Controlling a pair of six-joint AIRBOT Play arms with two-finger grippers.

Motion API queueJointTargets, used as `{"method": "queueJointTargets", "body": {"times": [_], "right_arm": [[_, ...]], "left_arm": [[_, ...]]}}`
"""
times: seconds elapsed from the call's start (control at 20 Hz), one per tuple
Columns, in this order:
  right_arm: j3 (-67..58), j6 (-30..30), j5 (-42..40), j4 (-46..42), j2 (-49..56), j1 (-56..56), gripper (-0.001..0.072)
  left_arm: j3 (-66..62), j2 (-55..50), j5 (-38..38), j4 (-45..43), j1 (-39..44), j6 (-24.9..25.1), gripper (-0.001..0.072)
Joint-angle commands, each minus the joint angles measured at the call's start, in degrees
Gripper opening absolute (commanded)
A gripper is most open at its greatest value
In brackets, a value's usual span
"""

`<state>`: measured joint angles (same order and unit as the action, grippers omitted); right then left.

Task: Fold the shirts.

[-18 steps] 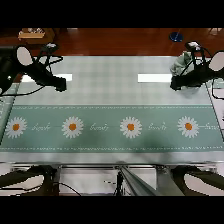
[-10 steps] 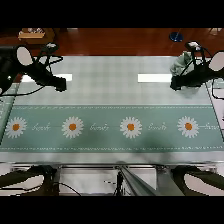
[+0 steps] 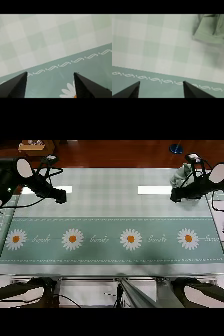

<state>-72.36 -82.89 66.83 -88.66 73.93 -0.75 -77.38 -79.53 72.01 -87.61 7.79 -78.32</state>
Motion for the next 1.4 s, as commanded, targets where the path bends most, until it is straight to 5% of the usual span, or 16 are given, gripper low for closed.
{"method": "queueJointTargets", "body": {"times": [0.0, 0.4, 0.6, 1.05, 1.35], "right_arm": [[0.0, 0.0, -0.5, 0.0, 0.0, -0.1, 0.0607], [0.0, -0.1, -15.3, 0.5, 0.0, 0.0, 0.0604], [-0.8, -20.3, -28.9, -15.8, 1.0, 1.6, 0.0603], [-11.2, -22.1, -26.3, -1.8, 15.4, 18.6, 0.0603], [-11.3, -22.1, -28.5, -1.4, 21.9, 21.4, 0.0603]], "left_arm": [[0.0, 0.0, 0.0, 0.0, 0.0, 0.0, 0.0706], [0.0, -1.1, 0.0, 0.2, 0.0, 0.0, 0.0706], [0.0, -1.5, -2.4, -0.3, 0.0, 0.2, 0.0706], [-0.2, -0.7, -2.8, -0.2, 0.0, 0.2, 0.0706], [-0.2, -0.6, -2.8, 0.7, 0.0, 0.2, 0.0706]]}}
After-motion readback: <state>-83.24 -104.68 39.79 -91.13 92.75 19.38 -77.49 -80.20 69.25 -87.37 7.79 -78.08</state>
